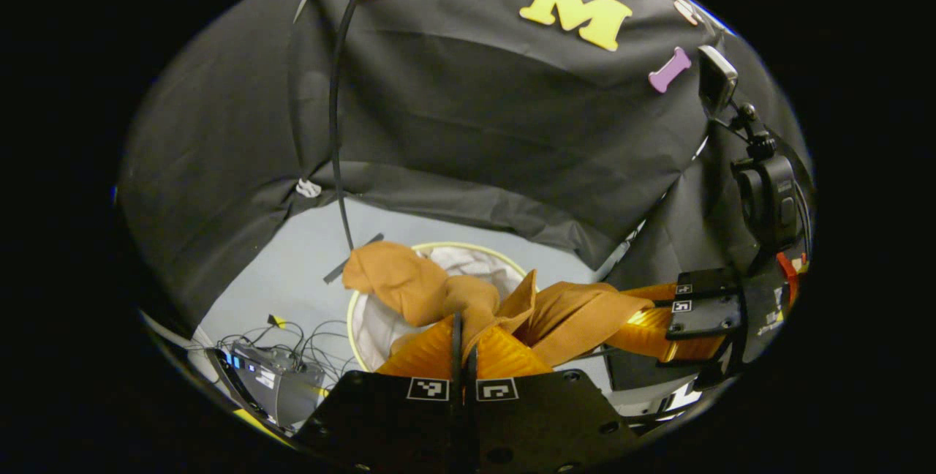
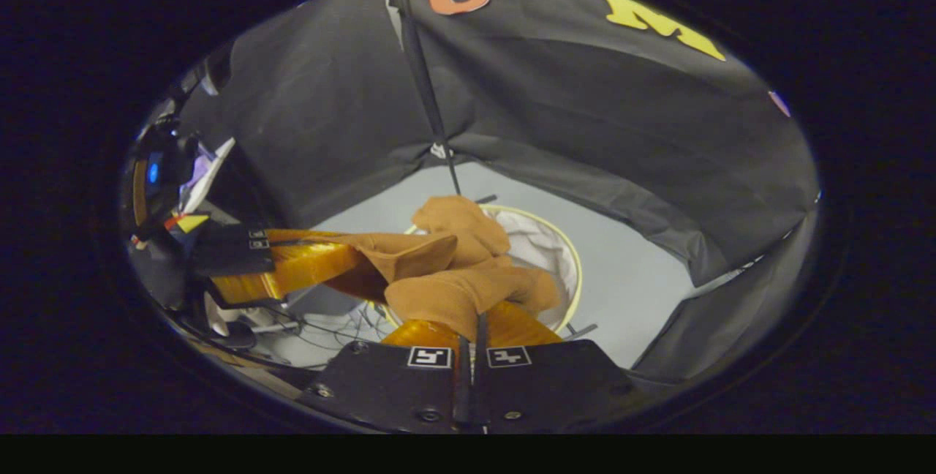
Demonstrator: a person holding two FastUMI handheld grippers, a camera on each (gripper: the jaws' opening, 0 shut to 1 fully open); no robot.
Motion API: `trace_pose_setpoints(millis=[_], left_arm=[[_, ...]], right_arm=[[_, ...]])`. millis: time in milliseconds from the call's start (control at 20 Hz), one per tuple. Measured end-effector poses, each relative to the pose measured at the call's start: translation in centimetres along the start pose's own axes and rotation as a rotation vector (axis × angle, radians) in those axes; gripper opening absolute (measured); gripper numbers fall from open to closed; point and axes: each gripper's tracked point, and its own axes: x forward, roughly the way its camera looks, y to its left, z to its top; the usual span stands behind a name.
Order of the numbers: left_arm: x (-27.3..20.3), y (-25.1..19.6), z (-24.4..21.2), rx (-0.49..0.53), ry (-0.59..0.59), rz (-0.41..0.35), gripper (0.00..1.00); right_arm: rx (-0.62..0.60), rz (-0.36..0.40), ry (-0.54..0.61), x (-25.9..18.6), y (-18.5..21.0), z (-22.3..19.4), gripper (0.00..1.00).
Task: Grasp the clothes on the hanger with both hands and then place them into the laundry hamper below.
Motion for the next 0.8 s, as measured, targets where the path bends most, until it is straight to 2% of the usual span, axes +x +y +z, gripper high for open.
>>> trace_pose_setpoints(millis=[50, 100, 150, 200, 250, 300, 650, 700, 750, 800], left_arm=[[0.2, 0.0, -0.8, 0.004, 0.029, 0.004, 0.05], [-0.1, 0.0, -1.2, 0.017, 0.043, 0.005, 0.00], [-0.2, -0.3, -1.6, 0.026, 0.059, -0.005, 0.00], [-0.2, -0.8, -2.2, 0.035, 0.067, -0.014, 0.05], [-0.1, -0.9, -2.4, 0.041, 0.075, -0.011, 0.00], [0.0, -0.7, -2.7, 0.043, 0.085, -0.001, 0.00], [-0.1, 0.9, -1.4, 0.082, 0.061, 0.031, 0.00], [-0.8, 0.9, -0.6, 0.082, 0.047, 0.037, 0.12], [-0.3, 0.7, -0.1, 0.074, 0.033, 0.034, 0.18], [-1.2, 0.8, 0.6, 0.067, 0.016, 0.044, 0.44]], right_arm=[[0.012, 0.001, 0.027, 0.3, 0.4, -0.3, 0.05], [0.033, 0.004, 0.041, 0.1, 0.4, 0.0, 0.05], [0.047, 0.005, 0.047, 0.1, 0.0, 0.5, 0.05], [0.054, 0.003, 0.053, 0.0, -0.3, 1.1, 0.05], [0.063, 0.000, 0.055, -0.3, -0.4, 1.7, 0.05], [0.076, -0.006, 0.055, -0.3, -0.6, 1.6, 0.05], [0.105, -0.031, -0.018, -0.7, -1.1, 2.4, 0.05], [0.104, -0.027, -0.028, -0.8, -1.1, 2.8, 0.06], [0.107, -0.016, -0.044, -1.1, -0.9, 3.3, 0.10], [0.109, -0.018, -0.063, -1.7, -0.9, 4.1, 0.19]])
